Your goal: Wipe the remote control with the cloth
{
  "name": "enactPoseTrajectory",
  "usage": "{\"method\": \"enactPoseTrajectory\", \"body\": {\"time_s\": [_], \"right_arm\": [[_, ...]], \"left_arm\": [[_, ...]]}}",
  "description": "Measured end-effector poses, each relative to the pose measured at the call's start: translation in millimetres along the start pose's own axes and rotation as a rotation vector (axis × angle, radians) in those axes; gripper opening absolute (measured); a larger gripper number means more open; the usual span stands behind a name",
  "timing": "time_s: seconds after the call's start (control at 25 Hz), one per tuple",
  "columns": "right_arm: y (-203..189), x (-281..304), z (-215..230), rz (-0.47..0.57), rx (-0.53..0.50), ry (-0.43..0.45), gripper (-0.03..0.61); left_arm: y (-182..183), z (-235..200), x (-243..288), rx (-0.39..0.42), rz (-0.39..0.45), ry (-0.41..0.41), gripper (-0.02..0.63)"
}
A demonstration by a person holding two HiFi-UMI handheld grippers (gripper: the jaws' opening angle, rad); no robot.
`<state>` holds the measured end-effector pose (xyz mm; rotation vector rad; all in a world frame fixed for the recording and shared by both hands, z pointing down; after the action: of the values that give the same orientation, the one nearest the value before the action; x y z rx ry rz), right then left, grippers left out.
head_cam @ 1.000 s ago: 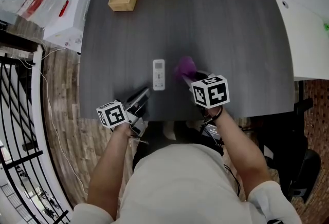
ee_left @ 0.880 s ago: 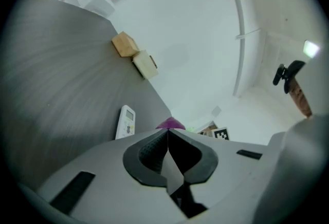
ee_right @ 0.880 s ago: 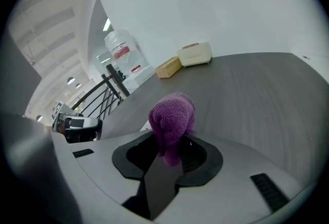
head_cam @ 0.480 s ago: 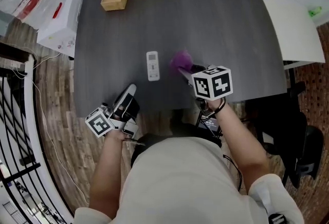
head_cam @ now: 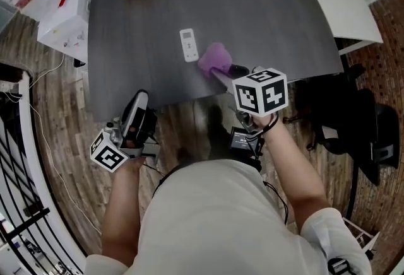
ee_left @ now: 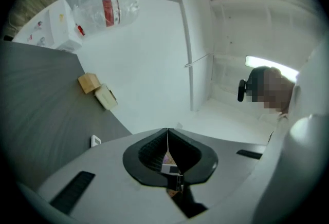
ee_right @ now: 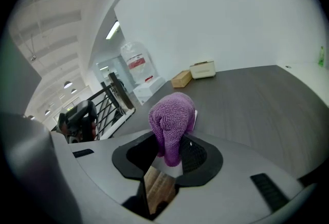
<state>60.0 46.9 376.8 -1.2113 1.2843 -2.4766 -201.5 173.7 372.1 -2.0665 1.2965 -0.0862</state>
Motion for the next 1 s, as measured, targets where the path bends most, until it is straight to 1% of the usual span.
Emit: {"method": "enactPoseTrajectory", "body": {"time_s": [0.08,0.24,0.36,0.48,0.6,0.76,1.0], "right_arm": [[-12.3,-11.0,-23.8,0.024,0.01,-0.002,0.115],[-35.4,-40.1,-69.2,0.083,0.018,-0.016,0.115],[-48.6,-64.8,-98.7,0.126,0.026,-0.028,0.115],[-54.5,-90.0,-117.6,0.164,0.035,-0.026,0.115],[-57.6,-115.7,-123.3,0.194,0.053,-0.019,0.115],[-58.6,-142.8,-117.2,0.22,0.076,-0.018,0.115],[-59.4,-169.2,-100.6,0.209,0.088,-0.011,0.115]], "left_arm": [[3.4,14.6,-15.2,0.009,-0.026,-0.045,0.003],[5.2,49.1,-45.8,0.046,-0.091,-0.102,0.003],[6.2,74.2,-68.4,0.05,-0.129,-0.144,0.003],[5.0,95.8,-82.4,0.038,-0.153,-0.193,0.003],[-2.0,114.5,-89.6,0.036,-0.176,-0.221,0.003],[-12.4,129.1,-94.2,0.036,-0.2,-0.204,0.003],[-32.0,131.7,-84.4,0.011,-0.214,-0.124,0.003]]}}
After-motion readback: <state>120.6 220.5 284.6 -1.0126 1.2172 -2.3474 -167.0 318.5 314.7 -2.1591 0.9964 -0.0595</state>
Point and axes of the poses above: the fingertips, and each gripper's own axes: x forward along the fingers, z to its right, y out of its top, the point moved 8 cm from there along -x, backward along the fingers
